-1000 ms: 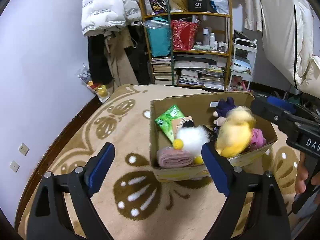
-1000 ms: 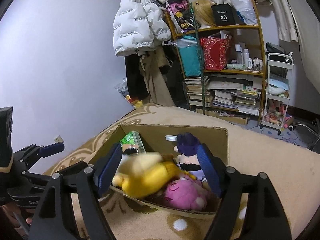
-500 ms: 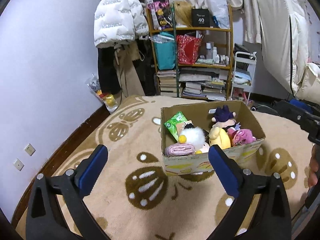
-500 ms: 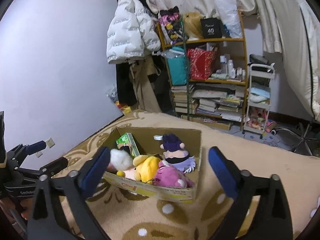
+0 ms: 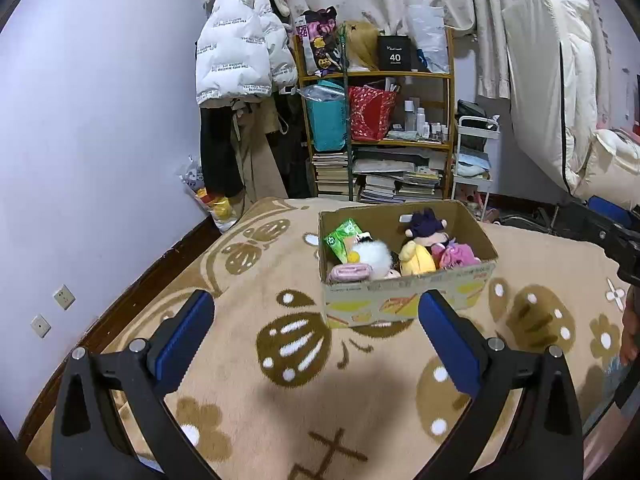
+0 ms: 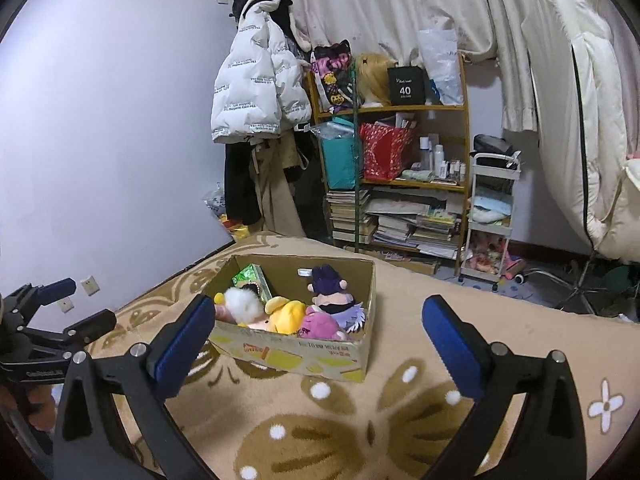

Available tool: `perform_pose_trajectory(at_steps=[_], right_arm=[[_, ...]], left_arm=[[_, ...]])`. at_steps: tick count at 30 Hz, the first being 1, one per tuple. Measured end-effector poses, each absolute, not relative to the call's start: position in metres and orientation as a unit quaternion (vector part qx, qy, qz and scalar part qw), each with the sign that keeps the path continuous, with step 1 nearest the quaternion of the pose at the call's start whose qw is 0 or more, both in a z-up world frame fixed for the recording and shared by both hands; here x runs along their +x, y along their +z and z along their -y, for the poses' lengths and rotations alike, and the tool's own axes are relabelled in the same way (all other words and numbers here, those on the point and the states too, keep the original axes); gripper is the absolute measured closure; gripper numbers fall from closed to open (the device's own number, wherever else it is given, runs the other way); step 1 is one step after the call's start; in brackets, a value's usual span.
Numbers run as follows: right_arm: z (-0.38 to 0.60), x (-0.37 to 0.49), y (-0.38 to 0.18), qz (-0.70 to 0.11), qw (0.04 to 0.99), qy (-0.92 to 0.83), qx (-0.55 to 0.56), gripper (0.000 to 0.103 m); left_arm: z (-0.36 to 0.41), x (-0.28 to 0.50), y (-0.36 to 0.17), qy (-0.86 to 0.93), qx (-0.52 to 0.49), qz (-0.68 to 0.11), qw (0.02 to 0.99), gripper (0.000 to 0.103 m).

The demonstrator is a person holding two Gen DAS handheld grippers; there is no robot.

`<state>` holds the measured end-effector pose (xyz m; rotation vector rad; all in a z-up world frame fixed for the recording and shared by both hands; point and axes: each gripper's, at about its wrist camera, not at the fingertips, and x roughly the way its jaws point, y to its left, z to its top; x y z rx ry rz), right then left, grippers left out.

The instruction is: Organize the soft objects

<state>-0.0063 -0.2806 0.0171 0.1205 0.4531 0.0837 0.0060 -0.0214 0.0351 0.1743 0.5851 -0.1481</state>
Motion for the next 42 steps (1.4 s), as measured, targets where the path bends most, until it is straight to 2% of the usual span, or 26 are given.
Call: perform_pose_trajectory(at_steps=[10, 30, 42], right_arm=[[0.28, -0.022, 0.011, -0.232, 0.971, 0.028, 0.054, 0.0], [0.28, -0.002, -0.013, -0.271, 0.962, 0.012, 0.044, 0.0], [0.28, -0.002, -0.015, -0.272, 0.961, 0.012, 0.043, 0.0]], left_arm=[[0.028, -0.009, 0.03, -0.086, 0.11, -0.285, 0.948, 0.002], [0.026, 0.019, 0.007, -0.085, 0.095, -0.318, 0.939, 0.002], [0.026, 0.019, 0.009, -0.087, 0.101, -0.31, 0.941, 0.002]])
